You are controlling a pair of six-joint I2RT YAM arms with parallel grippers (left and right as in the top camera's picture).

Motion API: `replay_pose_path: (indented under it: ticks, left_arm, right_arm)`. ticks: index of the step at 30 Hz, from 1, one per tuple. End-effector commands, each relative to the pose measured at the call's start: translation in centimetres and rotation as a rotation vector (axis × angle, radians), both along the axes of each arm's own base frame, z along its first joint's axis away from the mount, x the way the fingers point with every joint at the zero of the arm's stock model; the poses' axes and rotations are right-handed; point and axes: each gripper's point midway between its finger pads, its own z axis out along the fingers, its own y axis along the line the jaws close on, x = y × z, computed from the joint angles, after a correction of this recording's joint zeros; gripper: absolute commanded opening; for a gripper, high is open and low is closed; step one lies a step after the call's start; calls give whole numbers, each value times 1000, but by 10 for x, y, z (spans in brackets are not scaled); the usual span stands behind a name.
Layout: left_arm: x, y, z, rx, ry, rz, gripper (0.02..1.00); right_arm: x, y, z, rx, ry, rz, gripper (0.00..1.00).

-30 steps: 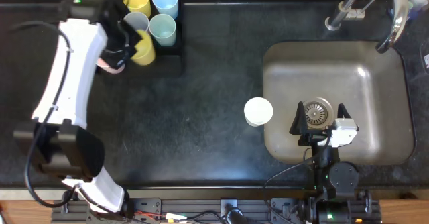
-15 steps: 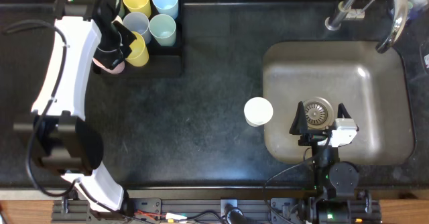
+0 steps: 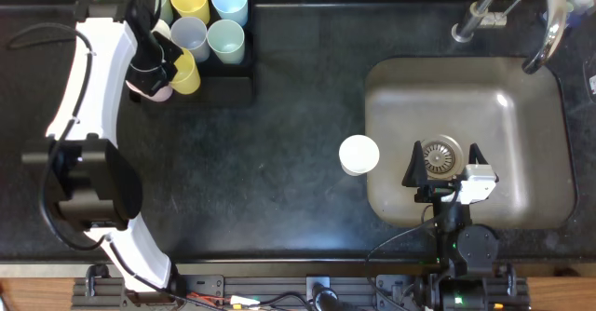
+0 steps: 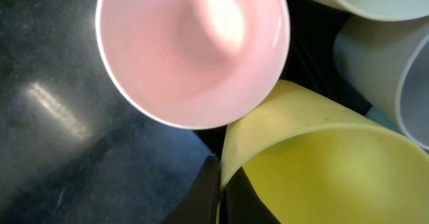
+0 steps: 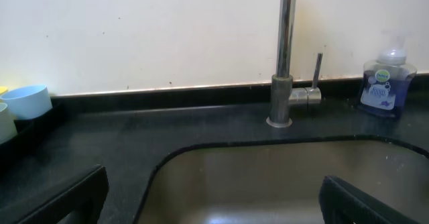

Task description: Store Cups

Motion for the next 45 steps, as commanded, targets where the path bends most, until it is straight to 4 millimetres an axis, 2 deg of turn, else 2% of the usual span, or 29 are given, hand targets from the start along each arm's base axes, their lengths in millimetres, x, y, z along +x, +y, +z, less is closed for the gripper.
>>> replay_pose_path:
  ticks: [1, 8, 13, 20, 29, 45]
  left_arm:
    - [2, 0, -5, -3, 9, 4, 36]
    - [2, -5, -8, -22, 15, -2, 36]
    - [0, -12, -21, -48, 46, -8, 36]
    - [10, -24, -30, -38, 28, -39, 47]
    - [0, -13, -31, 24, 69, -12, 82]
    - [1, -9, -37, 43, 70, 61, 117]
  right_arm:
    - [0, 0, -3, 4, 0, 1, 996]
    - [0, 0, -3, 4, 0, 1, 996]
    - [0, 0, -3, 4, 0, 1, 998]
    - [0, 0, -3, 5, 0, 1, 998]
    - [0, 0, -3, 5, 0, 1, 996]
    - [0, 0, -3, 4, 0, 1, 996]
